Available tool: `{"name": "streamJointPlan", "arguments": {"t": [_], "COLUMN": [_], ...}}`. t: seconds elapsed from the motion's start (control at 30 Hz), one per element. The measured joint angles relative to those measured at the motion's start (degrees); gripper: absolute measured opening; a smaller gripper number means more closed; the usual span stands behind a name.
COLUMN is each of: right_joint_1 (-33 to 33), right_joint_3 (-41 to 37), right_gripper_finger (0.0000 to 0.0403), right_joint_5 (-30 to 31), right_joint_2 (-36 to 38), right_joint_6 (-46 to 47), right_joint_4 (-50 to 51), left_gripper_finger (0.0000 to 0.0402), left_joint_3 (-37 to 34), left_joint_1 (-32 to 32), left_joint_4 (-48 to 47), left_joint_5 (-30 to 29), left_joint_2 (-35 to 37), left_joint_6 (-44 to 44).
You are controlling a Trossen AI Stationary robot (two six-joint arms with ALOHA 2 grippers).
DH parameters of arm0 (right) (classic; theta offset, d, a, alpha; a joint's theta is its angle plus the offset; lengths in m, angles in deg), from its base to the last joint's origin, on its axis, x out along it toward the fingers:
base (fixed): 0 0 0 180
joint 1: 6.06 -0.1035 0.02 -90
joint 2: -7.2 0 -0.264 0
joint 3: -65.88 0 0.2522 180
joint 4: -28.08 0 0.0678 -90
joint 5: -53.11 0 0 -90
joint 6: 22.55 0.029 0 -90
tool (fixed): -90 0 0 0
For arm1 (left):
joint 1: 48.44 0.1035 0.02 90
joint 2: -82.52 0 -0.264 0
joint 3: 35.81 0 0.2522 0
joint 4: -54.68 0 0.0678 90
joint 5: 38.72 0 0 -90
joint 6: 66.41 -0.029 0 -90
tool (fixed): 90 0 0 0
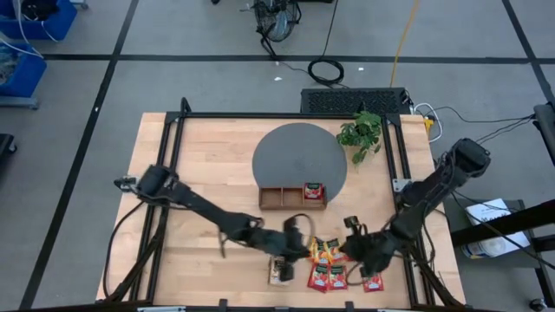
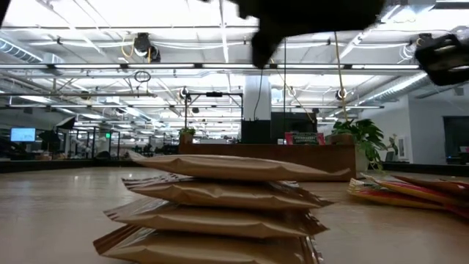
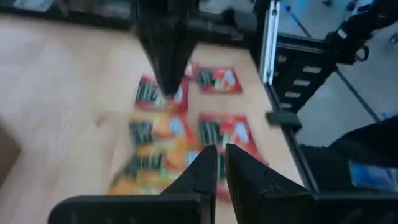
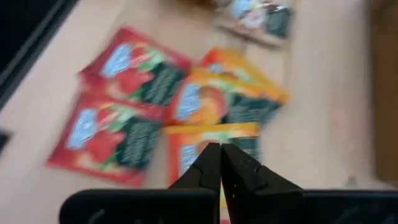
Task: Pick & Place Tea
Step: Put the yellow tea bag into the middle wooden organizer
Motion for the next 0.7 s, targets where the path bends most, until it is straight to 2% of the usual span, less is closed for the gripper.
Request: {"name": "streamJointPlan", "arguments": {"t": [0.17,0.23,0.43,0.5,0.7], "right_joint_1": [-5.4,-6.7,-6.4,-6.0,-4.6], "right_joint_3": [0.1,0.1,0.0,0.1,0.1], "right_gripper_finger": [0.0001,0.0001,0.0,0.0,0.0], "right_joint_5": [0.0,1.6,5.3,6.0,5.8], "right_joint_2": [-2.2,-3.7,-10.0,-11.8,-14.8], "right_joint_6": [4.1,5.6,5.8,6.0,7.2], "right_joint_4": [-1.0,-1.0,-3.4,-3.8,-5.2], "left_gripper_finger": [0.0037,0.0038,0.0054,0.0078,0.0167], "left_joint_3": [17.6,22.1,25.5,26.1,25.9], "left_joint_1": [2.5,3.2,5.2,5.9,7.8], "left_joint_4": [-15.7,-16.8,-21.0,-18.1,-18.7], "left_joint_5": [1.8,2.0,4.7,6.2,10.6], "left_joint_2": [-9.8,-12.8,-16.6,-17.3,-19.1], "left_joint_6": [-0.2,0.0,-2.1,-0.1,4.1]}}
